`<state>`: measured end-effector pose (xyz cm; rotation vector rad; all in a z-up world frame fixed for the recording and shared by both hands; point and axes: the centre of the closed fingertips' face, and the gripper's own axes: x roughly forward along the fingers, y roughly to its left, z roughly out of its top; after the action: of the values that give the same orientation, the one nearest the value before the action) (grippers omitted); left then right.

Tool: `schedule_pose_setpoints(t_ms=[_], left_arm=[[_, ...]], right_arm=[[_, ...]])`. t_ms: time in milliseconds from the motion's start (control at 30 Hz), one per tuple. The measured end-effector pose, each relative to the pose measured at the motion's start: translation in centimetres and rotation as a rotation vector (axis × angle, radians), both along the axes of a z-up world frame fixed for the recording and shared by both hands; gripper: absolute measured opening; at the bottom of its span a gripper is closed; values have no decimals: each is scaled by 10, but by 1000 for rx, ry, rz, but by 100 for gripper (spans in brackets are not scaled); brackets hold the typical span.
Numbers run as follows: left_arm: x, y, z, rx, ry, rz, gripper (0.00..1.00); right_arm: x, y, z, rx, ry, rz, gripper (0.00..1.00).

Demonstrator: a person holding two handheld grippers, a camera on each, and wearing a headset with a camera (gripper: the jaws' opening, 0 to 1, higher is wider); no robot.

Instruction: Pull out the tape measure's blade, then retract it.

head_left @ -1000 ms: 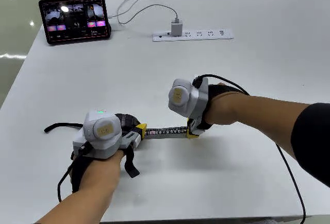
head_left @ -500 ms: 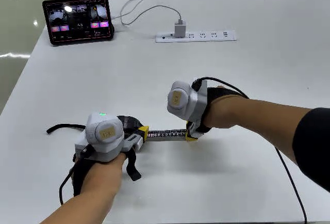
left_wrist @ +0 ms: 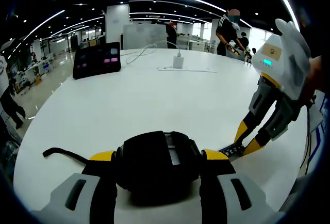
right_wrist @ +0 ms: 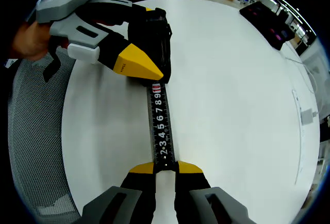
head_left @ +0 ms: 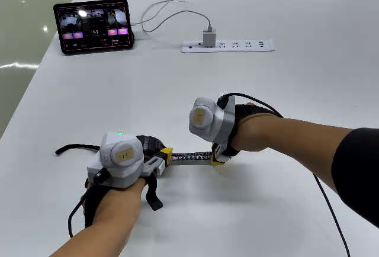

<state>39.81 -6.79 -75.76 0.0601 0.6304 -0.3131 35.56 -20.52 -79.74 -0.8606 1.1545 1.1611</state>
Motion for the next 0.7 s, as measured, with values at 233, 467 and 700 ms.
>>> schedule_pose_setpoints(t_ms=[233, 467, 700], left_arm=[[0, 0, 0, -2, 11, -2, 61], [0, 0, 0, -4, 5, -1, 61], [0, 0, 0, -9, 12, 2, 61]], right_arm=[[0, 3, 1, 6, -6, 10, 9], [1, 6, 1, 14, -11, 1, 9], [2, 8, 1, 11, -14, -1, 9]])
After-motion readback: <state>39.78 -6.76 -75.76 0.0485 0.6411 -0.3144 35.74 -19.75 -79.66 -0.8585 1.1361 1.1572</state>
